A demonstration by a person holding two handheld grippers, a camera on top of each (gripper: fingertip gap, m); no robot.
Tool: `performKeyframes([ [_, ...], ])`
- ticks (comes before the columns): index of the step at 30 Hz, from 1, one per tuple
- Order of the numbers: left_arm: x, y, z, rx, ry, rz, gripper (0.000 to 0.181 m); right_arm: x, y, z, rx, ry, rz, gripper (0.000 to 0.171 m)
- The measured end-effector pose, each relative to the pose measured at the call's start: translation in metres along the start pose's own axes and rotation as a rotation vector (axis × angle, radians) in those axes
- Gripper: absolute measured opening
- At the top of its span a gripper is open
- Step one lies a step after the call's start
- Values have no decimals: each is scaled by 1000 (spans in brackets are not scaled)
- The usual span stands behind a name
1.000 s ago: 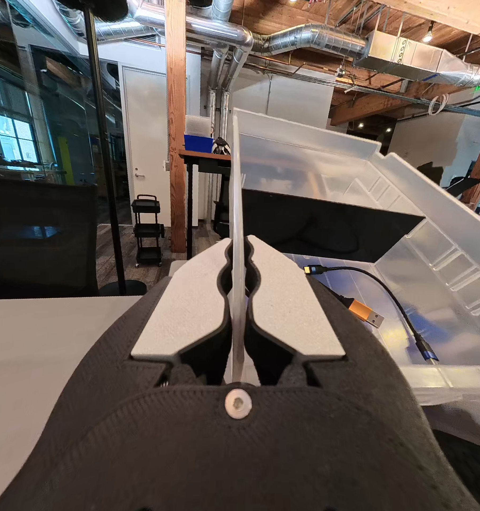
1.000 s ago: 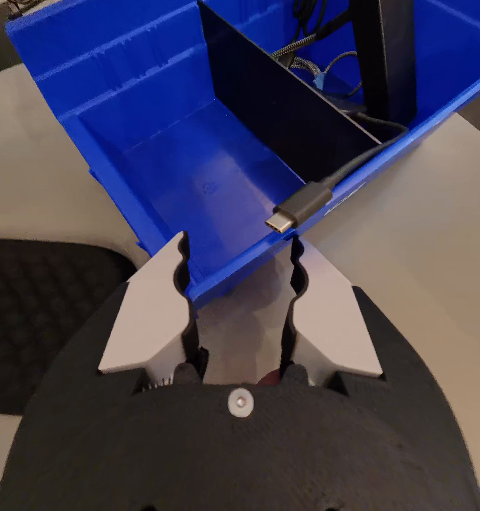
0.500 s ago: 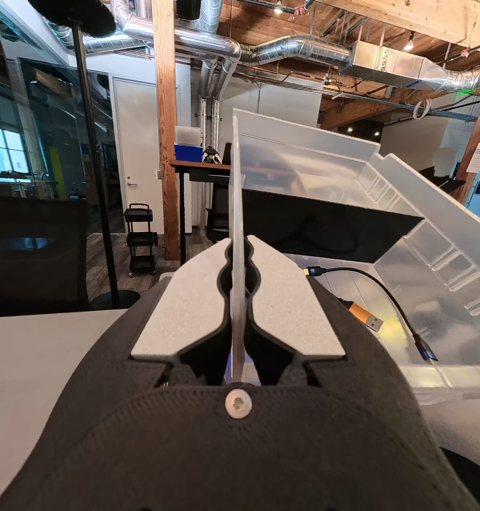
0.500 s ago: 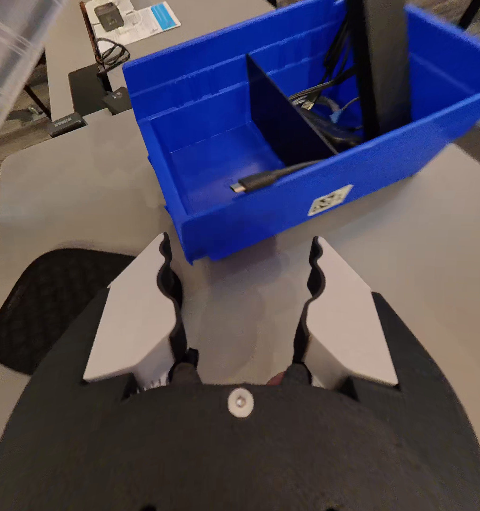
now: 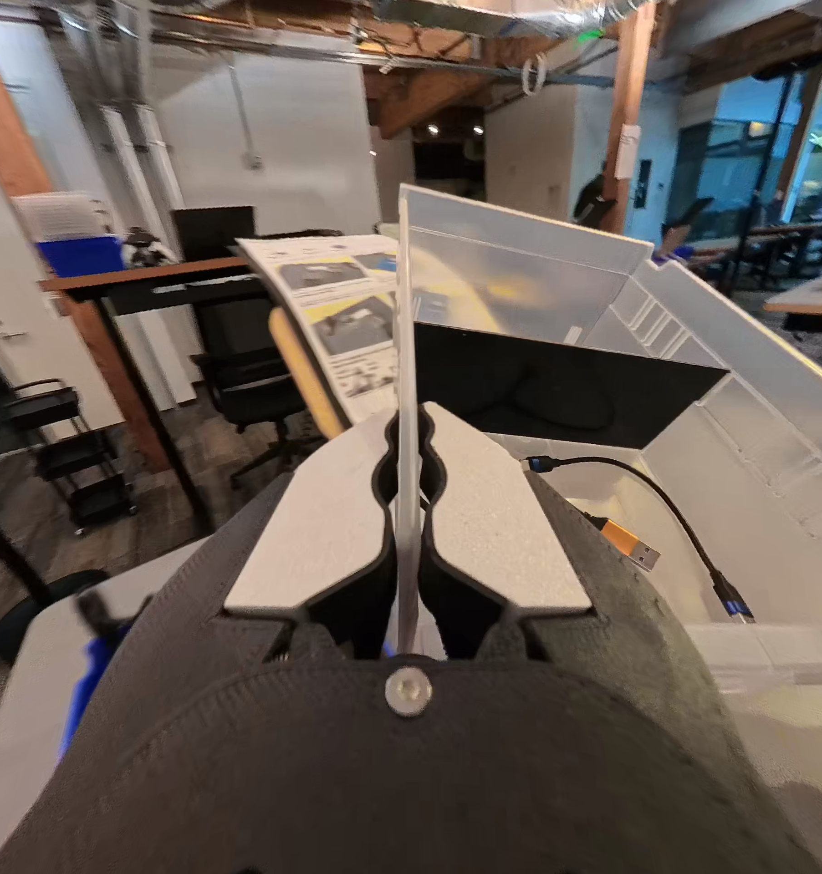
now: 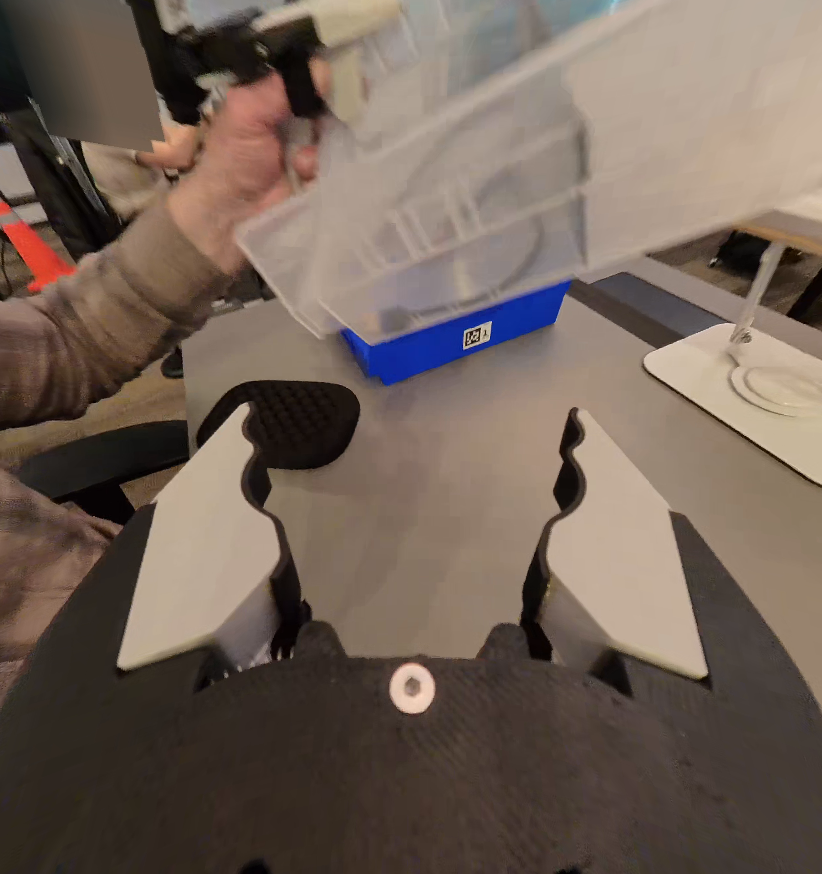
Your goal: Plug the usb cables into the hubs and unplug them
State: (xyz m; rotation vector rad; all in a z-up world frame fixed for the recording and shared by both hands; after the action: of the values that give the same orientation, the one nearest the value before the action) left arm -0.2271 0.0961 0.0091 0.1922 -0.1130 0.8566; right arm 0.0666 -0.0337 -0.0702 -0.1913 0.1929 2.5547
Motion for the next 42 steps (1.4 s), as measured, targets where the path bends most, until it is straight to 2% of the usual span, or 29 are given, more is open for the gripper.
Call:
performKeyframes([
  [3, 58, -43, -5, 20, 65, -112, 5, -31, -5, -3, 13, -79, -115, 122],
  [8, 145, -132, -26, 84, 163, -253, 5, -60, -28, -15, 79, -122, -266, 125],
  [9, 159, -145, -30, 90, 171, -253, 5, -68, -36, -19, 92, -122, -315, 136],
  [11, 184, -165, -37, 67, 163, -271, 4, -88, -50, -26, 140, -165, -355, 125],
  [19, 260, -254, -90, -48, 195, -293, 4, -164, -121, -62, 182, -108, -651, 109],
  [27, 291, -320, -151, -155, 276, -268, 5, -216, -164, -105, 228, 18, -788, 103],
  [30, 295, -336, -169, -193, 315, -251, 5, -228, -173, -118, 221, 56, -832, 98],
  [33, 296, -349, -185, -236, 365, -242, 6, -233, -180, -131, 219, 101, -865, 102],
  [42, 288, -374, -200, -210, 400, -244, 17, -256, -199, -141, 192, 136, -947, 86],
])
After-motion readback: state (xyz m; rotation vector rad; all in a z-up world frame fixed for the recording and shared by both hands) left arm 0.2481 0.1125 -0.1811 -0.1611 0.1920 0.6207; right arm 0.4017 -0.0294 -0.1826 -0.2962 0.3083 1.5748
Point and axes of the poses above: each gripper's, where its closed fingertips meet, x out along the fingers, z out of its top, y = z × x across the jaws, the point moved 7 cm from there along -x, back along the fingers, and after that the axes turned 5 degrees about -y, right-handed, at the moved point
